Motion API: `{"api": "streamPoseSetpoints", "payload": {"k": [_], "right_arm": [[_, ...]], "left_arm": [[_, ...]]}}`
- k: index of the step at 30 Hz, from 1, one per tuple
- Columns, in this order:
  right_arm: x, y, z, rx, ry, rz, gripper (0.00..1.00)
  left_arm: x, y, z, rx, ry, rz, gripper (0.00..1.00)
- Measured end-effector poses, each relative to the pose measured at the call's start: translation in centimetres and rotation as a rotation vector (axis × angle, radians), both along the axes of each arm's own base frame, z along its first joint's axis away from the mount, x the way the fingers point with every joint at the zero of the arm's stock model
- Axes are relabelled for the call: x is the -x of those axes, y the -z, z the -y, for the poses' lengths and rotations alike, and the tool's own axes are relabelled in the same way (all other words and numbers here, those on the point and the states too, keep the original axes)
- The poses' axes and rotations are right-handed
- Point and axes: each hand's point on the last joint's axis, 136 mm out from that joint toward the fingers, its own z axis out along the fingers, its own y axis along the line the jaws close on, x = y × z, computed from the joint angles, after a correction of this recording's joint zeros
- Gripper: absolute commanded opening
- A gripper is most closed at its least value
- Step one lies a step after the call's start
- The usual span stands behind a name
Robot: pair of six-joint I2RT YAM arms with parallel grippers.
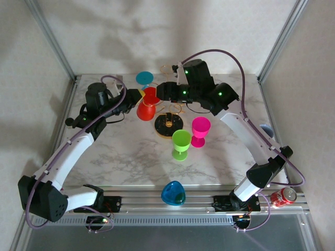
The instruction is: Take the wine glass off the wine glass rack
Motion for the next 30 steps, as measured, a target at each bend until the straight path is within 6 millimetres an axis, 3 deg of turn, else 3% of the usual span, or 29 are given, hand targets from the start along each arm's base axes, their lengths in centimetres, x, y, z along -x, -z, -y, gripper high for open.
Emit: {"api": "streamPoseSetpoints", "payload": {"k": [30], "right_arm": [[0.1,0.5,0.1,0.006,0.002,-0.011,0.51]], "left_arm": [[-1.1,-0.4,0.9,-0.040,0.053,0.006,0.00]]}}
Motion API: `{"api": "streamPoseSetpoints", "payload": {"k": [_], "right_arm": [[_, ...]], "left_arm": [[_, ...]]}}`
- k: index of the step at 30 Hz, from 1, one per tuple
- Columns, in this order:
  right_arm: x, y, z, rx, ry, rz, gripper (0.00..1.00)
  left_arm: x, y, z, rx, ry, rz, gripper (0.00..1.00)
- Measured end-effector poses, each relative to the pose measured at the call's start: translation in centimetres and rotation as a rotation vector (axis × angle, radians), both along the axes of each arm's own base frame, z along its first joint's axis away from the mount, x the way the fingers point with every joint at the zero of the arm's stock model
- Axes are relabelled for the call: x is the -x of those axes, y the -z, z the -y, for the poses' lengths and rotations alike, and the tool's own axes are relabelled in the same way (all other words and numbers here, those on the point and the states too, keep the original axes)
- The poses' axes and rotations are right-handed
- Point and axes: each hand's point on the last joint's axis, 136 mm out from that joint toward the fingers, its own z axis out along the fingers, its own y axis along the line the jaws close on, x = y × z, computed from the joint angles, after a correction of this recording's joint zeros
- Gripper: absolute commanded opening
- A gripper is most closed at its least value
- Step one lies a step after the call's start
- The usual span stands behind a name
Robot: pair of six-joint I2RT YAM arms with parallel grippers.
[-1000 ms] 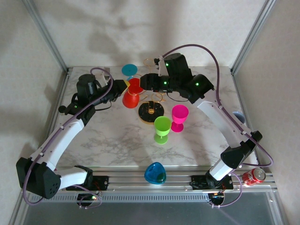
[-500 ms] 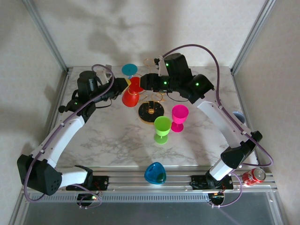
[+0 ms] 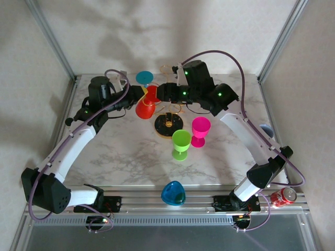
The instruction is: Take the wine glass off the wine glass rack
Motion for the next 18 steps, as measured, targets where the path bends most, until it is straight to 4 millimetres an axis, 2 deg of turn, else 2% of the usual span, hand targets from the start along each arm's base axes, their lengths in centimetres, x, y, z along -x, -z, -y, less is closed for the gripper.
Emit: {"api": "streamPoseSetpoints", "payload": {"k": [10,18], "right_arm": [[0.34,-0.67,0.30,-0.010,0.000,0.012,0.52],[0.37,-0.24,0.33,-0.004,0.000,0.005,0.52]], "left_arm": [[-0.61,0.14,0.20,-0.003,0.002,-0.003,0.00],[-0.87,-0.30,0.18,0.007,-0.006,0.014,0.00]]}}
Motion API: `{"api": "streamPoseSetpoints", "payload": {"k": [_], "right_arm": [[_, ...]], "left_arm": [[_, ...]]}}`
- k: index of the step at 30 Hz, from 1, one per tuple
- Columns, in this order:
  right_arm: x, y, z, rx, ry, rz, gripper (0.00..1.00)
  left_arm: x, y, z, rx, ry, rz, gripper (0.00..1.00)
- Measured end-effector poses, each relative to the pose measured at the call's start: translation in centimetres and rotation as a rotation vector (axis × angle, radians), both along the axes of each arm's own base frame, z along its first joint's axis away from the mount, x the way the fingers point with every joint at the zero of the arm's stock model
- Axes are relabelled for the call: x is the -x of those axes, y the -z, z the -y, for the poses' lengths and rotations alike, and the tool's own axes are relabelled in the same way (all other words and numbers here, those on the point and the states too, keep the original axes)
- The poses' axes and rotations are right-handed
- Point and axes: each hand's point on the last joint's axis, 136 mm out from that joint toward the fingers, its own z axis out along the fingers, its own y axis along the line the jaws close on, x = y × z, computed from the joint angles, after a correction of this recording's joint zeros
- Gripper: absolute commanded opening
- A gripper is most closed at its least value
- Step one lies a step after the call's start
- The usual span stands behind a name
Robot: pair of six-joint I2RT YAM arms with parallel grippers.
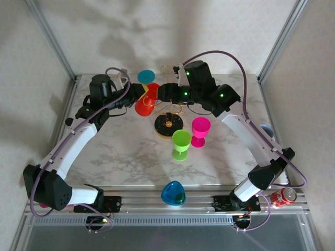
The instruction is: Take the wine glass off the wine glass rack
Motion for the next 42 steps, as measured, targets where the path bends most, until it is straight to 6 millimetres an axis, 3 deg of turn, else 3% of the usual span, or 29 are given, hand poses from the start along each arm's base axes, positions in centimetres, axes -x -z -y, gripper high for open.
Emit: {"api": "streamPoseSetpoints", "payload": {"k": [12,26,33,42], "right_arm": [[0.0,-0.3,0.0,-0.007,0.000,0.007,0.52],[0.2,-0.6,0.2,-0.014,0.003,0.008,0.52],[0.2,-0.6,0.2,-0.019,0.007,0.002,0.52],[0.4,-1.0,0.3,-0.024,0.007,0.009,0.52]], "left_arm": [[-0.3,-0.5,-0.5,0.038,-0.036,0.029,0.00],[0.2,-1.6,-3.7,0.042,-0.107,0.067,0.00],[0.6,-0.1,-5.2,0.024,-0.140,0.038,0.00],[2.5,1.0,-8.7,-0.032,-0.214,0.032,0.00]]}}
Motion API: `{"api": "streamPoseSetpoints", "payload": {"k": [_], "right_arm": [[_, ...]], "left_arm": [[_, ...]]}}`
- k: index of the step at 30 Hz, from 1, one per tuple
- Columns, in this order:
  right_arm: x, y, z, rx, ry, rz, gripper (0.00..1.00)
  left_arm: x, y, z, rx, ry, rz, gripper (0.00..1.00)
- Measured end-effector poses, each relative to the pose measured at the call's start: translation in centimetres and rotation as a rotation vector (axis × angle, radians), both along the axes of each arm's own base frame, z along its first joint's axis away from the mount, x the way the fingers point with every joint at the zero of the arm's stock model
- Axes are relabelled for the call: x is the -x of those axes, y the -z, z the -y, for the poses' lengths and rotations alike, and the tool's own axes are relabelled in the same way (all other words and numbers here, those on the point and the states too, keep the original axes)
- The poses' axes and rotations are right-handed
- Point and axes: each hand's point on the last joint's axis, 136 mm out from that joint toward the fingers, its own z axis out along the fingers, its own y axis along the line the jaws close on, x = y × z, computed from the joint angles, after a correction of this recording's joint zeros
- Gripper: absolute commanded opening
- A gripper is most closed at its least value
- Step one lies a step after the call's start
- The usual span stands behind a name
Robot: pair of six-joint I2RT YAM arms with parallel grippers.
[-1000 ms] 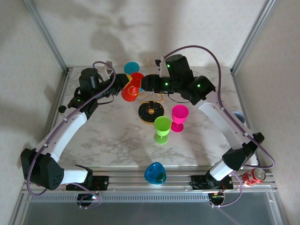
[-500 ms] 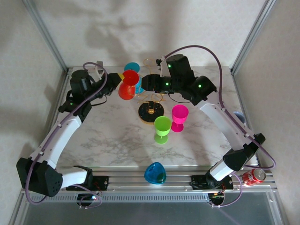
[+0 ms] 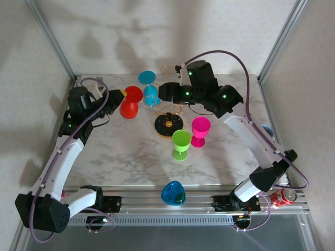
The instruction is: Take the wine glass off the wine glass rack
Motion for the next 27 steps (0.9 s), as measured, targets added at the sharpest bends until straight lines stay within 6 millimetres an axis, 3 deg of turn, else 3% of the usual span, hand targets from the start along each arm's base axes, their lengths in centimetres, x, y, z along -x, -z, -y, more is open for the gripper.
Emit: {"api": "streamPoseSetpoints", "payload": {"k": [18,27], "right_arm": [[0.8,-2.4,0.4,0.012,-0.035,0.065,0.51],[3.4,-2.5,-0.8,0.073,-0.101,0.106,0.51]], "left_arm": [[5.0,5.2,-2.9,-0.234,-0.025,-0.111,0.00],[6.4,7.2,-4.3,-0.404,-0.037,-0.128,0.00]]}}
